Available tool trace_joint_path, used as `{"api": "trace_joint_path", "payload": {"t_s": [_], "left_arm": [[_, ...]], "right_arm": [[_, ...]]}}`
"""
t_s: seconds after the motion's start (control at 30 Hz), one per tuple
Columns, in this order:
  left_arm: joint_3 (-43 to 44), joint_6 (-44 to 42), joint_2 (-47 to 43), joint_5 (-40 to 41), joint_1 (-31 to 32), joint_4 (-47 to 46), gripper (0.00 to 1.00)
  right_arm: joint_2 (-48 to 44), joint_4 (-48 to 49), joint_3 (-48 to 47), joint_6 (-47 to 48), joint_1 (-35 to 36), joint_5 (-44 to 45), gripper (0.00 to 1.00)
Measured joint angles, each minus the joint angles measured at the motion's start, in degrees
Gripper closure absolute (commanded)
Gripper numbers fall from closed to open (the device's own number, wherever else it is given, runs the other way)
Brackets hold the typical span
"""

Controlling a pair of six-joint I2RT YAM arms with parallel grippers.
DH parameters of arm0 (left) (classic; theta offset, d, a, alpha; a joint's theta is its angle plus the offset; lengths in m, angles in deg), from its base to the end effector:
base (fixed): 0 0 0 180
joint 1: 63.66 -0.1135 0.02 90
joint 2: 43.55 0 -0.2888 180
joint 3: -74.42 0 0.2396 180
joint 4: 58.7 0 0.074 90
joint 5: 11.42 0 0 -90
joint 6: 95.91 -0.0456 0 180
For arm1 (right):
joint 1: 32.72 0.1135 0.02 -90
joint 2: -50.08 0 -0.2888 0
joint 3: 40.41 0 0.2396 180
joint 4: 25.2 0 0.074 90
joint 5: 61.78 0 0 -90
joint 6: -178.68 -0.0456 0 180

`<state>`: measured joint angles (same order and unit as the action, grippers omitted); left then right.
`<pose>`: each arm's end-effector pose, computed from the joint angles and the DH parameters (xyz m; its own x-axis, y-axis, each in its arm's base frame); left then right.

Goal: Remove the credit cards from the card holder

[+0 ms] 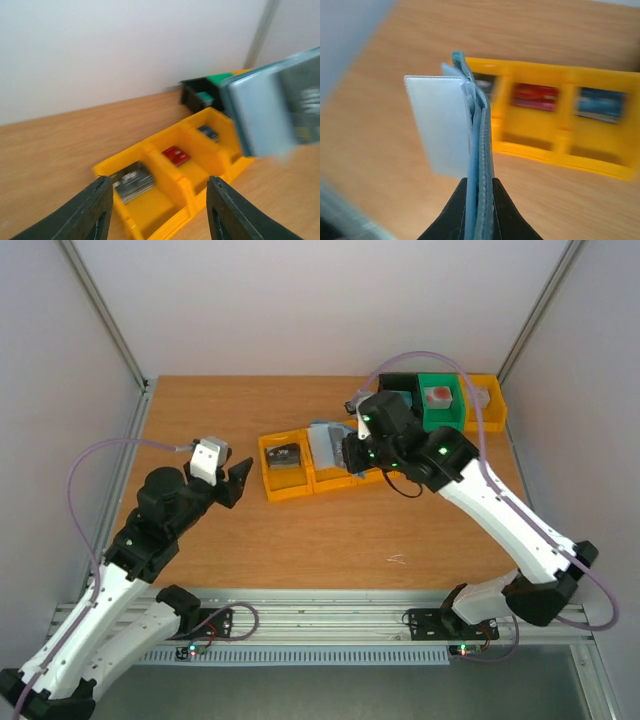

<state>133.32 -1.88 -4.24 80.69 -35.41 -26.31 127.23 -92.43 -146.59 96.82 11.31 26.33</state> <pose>0.1231 -0.0643 0.3503 -0.2257 0.0415 -0.9733 0.4266 0.9024 -0.0604 0.1853 0.1813 0.4374 -0.3391 -0.5247 -0.7808 -0.7691 0.6327 -0.0911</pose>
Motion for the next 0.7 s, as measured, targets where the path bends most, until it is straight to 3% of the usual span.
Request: {"api": "trace_joint_path", "payload": {"t_s": [0.13, 0.23, 0.43, 0.7], "left_arm": [[0.5, -0.5, -1.73, -13.73, 0.0, -3.3, 0.61], [0.46, 3.45, -1.62, -25.42, 0.85, -6.93, 0.65], [-0.17, 10.95, 1.29, -35.87, 4.33, -11.8, 0.65], [-1.81, 10.56, 2.08, -36.65, 4.5, -10.16, 0.66]], "right_arm": [[7.85, -9.55, -7.17, -1.07, 4.52, 18.23, 0.99], [12.44, -12.28, -9.73, 0.28, 8.31, 21.99, 0.99], [11.89, -8.85, -8.7, 4.66, 9.92, 10.32, 0.99], [1.99, 2.6, 0.66, 7.78, 8.33, -11.65, 0.99]]}}
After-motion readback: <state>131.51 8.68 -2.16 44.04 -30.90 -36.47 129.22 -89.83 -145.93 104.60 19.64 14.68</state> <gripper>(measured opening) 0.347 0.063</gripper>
